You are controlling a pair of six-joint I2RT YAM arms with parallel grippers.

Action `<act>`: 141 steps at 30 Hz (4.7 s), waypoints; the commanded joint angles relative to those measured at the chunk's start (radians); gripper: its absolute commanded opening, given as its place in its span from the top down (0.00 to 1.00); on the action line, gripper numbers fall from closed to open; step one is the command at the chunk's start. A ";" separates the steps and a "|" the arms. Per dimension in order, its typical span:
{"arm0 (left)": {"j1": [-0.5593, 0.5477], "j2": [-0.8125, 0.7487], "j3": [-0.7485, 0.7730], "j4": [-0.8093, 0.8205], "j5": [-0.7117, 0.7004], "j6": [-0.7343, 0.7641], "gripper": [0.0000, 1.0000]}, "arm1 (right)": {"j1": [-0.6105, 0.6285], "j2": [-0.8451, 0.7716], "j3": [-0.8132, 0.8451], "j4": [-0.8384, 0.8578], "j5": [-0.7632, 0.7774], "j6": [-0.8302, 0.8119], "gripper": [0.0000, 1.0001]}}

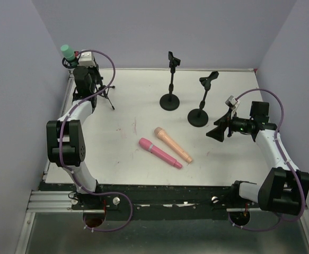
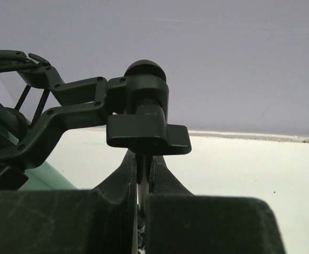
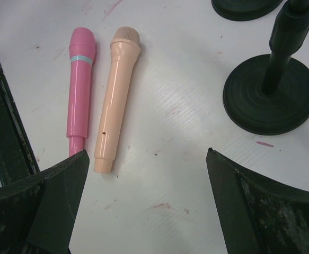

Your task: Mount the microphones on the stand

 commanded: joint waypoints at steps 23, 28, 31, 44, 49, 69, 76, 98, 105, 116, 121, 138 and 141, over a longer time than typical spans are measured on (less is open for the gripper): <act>0.010 -0.304 -0.213 -0.090 0.097 -0.096 0.21 | 0.006 -0.024 0.026 -0.044 -0.030 -0.043 0.00; 0.010 -0.480 -0.353 -0.150 0.104 -0.225 0.17 | 0.007 -0.036 0.025 -0.045 -0.037 -0.049 0.00; 0.010 -0.601 -0.413 -0.202 0.097 -0.286 0.11 | 0.007 -0.034 0.028 -0.047 -0.043 -0.058 0.00; 0.007 -1.020 -0.549 -0.498 0.457 -0.390 0.02 | 0.007 0.085 0.167 -0.002 -0.134 -0.158 0.00; -0.099 -1.145 -0.608 -0.648 0.444 -0.280 0.02 | 0.007 0.199 0.305 0.048 -0.114 -0.089 0.00; -0.202 -1.182 -0.603 -0.694 0.383 -0.249 0.01 | 0.067 0.487 0.468 0.323 -0.077 0.091 0.07; -0.202 -1.177 -0.602 -0.694 0.388 -0.249 0.02 | 0.108 0.515 0.454 0.367 -0.119 0.055 0.17; -0.201 -1.166 -0.598 -0.700 0.391 -0.249 0.03 | 0.138 0.446 0.319 0.528 -0.102 0.049 0.69; -0.199 -1.165 -0.598 -0.699 0.393 -0.249 0.03 | 0.147 0.375 0.215 0.676 -0.165 0.211 0.76; -0.193 -1.156 -0.600 -0.677 0.439 -0.260 0.03 | 0.331 0.260 0.057 0.933 -0.021 0.483 0.83; -0.191 -1.159 -0.603 -0.665 0.446 -0.259 0.03 | 0.365 0.259 0.020 0.909 0.026 0.398 0.83; -0.196 -1.087 -0.634 -0.647 0.433 -0.531 0.03 | 0.369 0.168 0.003 0.670 0.047 0.153 0.20; -0.225 -1.077 -0.654 -0.722 0.390 -0.675 0.02 | 0.351 0.141 0.013 0.616 0.082 0.149 0.04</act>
